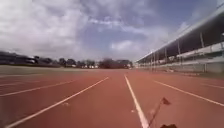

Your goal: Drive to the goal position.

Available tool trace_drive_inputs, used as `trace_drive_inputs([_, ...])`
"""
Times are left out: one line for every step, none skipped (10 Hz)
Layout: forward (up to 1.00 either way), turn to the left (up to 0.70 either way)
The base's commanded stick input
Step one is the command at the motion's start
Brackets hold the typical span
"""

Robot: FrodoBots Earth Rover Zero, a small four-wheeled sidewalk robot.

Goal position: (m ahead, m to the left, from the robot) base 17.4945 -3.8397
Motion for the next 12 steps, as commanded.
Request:
trace_drive_inputs([0.70, 0.00])
trace_drive_inputs([0.70, 0.00])
trace_drive_inputs([0.70, 0.00])
trace_drive_inputs([0.70, 0.00])
trace_drive_inputs([0.70, 0.00])
trace_drive_inputs([0.70, 0.00])
trace_drive_inputs([0.70, 0.00])
trace_drive_inputs([0.70, 0.00])
trace_drive_inputs([0.70, 0.00])
trace_drive_inputs([0.70, 0.00])
trace_drive_inputs([0.70, 0.00])
trace_drive_inputs([0.70, 0.00])
